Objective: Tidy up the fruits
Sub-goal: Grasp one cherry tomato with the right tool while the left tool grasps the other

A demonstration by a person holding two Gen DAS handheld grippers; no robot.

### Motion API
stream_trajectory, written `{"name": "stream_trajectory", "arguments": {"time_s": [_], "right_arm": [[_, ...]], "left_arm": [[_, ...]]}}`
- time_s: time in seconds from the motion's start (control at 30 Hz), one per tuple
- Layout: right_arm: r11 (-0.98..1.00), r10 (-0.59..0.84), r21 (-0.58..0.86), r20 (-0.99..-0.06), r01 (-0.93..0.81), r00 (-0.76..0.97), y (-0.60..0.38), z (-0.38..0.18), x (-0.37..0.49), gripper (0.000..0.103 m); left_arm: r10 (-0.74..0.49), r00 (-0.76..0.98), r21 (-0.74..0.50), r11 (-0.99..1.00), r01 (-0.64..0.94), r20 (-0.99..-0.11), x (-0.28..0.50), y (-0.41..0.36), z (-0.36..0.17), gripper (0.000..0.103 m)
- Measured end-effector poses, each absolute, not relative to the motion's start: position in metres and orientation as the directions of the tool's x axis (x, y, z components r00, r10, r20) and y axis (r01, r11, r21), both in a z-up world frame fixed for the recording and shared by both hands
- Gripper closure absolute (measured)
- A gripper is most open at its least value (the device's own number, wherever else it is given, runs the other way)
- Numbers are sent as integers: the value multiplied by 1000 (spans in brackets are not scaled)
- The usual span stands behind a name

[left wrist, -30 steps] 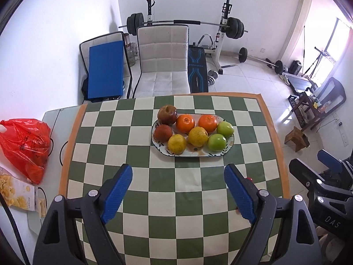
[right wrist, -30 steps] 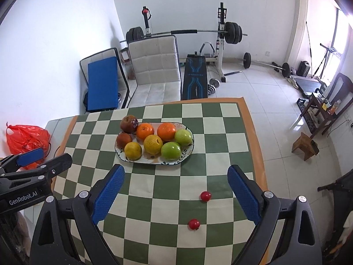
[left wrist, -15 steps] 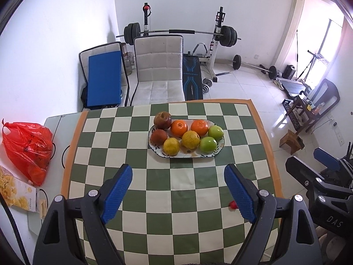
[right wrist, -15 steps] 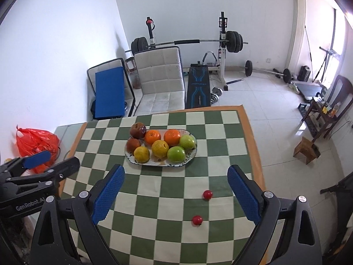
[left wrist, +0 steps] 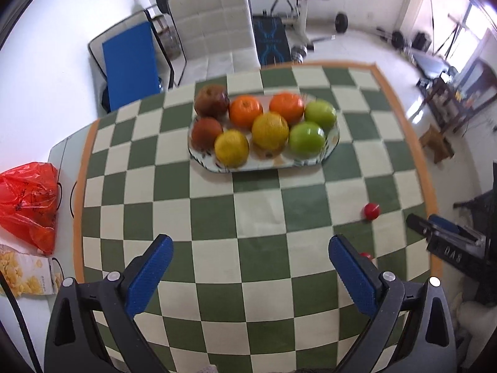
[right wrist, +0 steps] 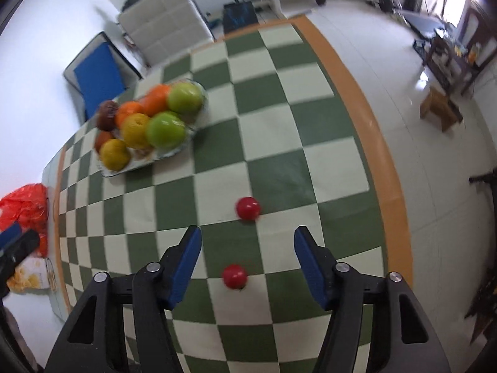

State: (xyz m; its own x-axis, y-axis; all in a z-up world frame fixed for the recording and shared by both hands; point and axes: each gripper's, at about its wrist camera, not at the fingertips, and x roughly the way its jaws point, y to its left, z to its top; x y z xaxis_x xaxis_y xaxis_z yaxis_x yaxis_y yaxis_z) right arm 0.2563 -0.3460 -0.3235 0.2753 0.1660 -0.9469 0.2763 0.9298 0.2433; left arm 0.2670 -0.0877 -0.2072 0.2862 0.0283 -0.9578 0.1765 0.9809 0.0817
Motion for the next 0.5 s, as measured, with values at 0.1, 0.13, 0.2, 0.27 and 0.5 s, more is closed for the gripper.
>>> {"name": "stream_trajectory", "arguments": {"time_s": [0.1,0.13,0.2,0.27,0.5], "right_arm": [[921,185,251,-955,298,231,-353,-361,270,45],[918,200,260,-955,299,217,-353,-373,276,46],[915,217,273,-954,298,207,-352,-388,286,52],[917,230,276,-956,288,184,-348,-402,297,53],[945,220,250,-963,209,155,-331,-420,311,71]], "left_arm": [[67,226,113,973,199,-972,274,-102,-241,0],[77,207,120,971,206,-975,276,-107,-252,0],[96,181,134,968,210,-979,281,-113,-267,0],[110,155,142,966,217,-982,285,-121,-281,0],[79,73,95,966,241,-994,291,-145,-307,0]]}}
